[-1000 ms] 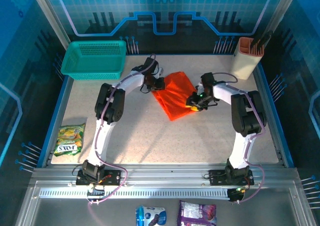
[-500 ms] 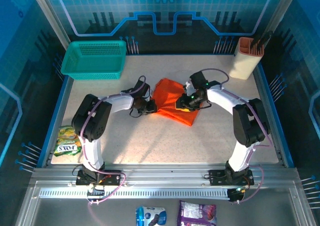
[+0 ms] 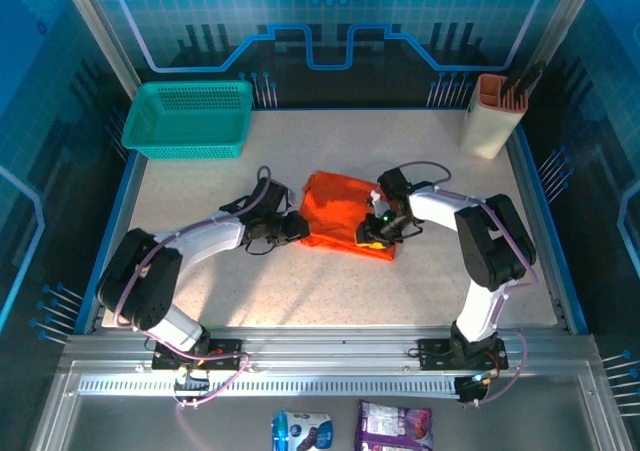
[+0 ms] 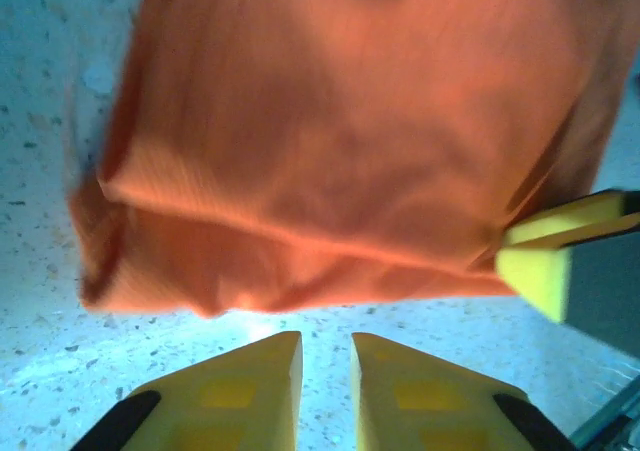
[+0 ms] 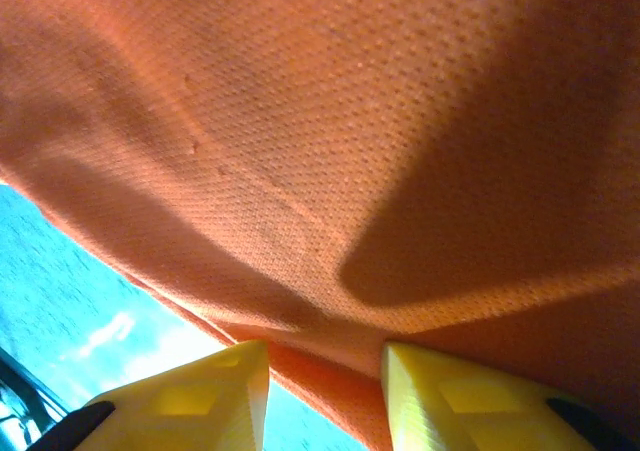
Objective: Fold the inside-out t-shirt
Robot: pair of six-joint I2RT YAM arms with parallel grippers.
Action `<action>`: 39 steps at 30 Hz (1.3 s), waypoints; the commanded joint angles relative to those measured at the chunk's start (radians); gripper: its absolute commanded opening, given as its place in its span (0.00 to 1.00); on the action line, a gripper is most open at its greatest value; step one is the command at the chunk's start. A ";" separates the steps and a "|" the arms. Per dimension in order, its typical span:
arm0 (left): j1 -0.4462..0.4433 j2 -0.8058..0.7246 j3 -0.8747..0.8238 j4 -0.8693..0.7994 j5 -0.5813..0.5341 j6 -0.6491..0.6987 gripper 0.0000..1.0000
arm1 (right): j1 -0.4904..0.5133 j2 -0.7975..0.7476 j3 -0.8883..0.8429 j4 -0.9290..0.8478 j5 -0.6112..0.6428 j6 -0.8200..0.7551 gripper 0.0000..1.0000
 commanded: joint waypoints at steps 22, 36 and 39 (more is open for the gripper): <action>-0.027 0.129 -0.023 0.085 0.172 -0.147 0.43 | -0.224 -0.331 -0.042 -0.251 -0.043 -0.081 0.36; -0.038 0.145 -0.005 0.057 0.157 -0.149 0.38 | -0.258 -0.356 -0.052 -0.273 -0.037 -0.092 0.36; -0.041 0.135 0.007 -0.027 0.096 -0.135 0.43 | -0.258 -0.361 -0.055 -0.275 -0.035 -0.092 0.36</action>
